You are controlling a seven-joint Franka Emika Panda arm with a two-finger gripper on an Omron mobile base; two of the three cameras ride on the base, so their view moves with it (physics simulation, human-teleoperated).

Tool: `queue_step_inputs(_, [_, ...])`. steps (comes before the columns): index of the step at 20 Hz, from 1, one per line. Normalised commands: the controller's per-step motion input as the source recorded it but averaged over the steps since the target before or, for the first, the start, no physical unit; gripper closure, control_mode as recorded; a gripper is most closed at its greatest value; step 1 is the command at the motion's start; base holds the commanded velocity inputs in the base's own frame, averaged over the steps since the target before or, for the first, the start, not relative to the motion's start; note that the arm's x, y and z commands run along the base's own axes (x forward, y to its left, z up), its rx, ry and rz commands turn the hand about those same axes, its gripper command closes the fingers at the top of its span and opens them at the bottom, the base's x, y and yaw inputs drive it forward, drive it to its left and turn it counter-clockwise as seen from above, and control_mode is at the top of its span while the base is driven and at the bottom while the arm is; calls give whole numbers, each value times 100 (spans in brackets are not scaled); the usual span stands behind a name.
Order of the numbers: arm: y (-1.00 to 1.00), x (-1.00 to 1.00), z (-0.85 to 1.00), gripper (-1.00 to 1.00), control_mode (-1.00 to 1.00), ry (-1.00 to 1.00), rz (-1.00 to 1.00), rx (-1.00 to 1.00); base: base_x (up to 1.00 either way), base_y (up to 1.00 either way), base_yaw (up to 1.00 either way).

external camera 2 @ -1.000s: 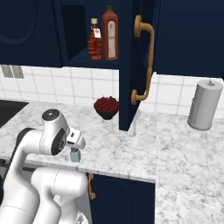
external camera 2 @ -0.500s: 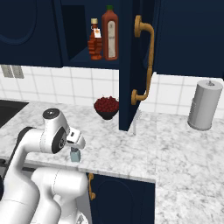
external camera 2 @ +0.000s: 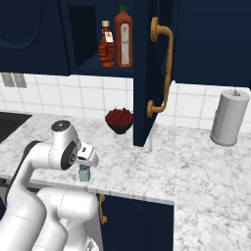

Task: Put the shaker and condiment bottle from the counter next to their counterparts in the cabinet.

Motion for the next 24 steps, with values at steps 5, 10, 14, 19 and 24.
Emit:
queue_step_inputs(5, [-3,0,-44,-100,-100,-3,0,0,0,0,0])
queue_step_inputs(10, [0,0,-54,-100,-100,-5,0,0,0,0,0])
queue_step_inputs(14, [0,0,-60,-100,-100,-9,0,0,0,0,0])
queue_step_inputs(19, [0,-1,-63,-100,-100,-11,0,0,0,0,0])
queue_step_inputs(24, [-2,-10,-73,-100,-100,-13,0,0,0,0,0])
